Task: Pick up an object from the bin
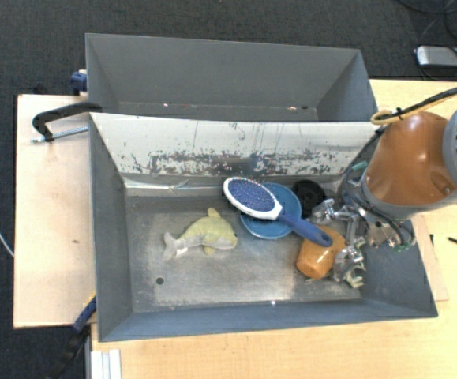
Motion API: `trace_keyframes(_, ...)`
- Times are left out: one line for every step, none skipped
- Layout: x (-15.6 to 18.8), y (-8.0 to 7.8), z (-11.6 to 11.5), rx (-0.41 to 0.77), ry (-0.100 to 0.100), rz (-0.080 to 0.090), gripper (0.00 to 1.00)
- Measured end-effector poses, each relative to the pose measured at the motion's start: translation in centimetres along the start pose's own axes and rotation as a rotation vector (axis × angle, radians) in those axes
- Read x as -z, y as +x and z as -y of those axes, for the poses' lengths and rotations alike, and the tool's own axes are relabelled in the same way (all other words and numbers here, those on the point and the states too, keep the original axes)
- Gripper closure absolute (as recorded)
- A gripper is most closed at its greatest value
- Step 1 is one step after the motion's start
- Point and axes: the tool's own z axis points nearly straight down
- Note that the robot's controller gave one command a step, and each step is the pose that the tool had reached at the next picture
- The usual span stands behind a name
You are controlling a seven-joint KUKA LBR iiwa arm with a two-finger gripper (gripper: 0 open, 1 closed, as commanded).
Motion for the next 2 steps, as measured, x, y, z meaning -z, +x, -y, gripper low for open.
trace_keyframes(0.0,0.0,0.0,0.0,0.0,0.0,1.0)
trace_keyframes(13.0,-3.1,-3.9,-0.097,0.003,-0.001,1.0)
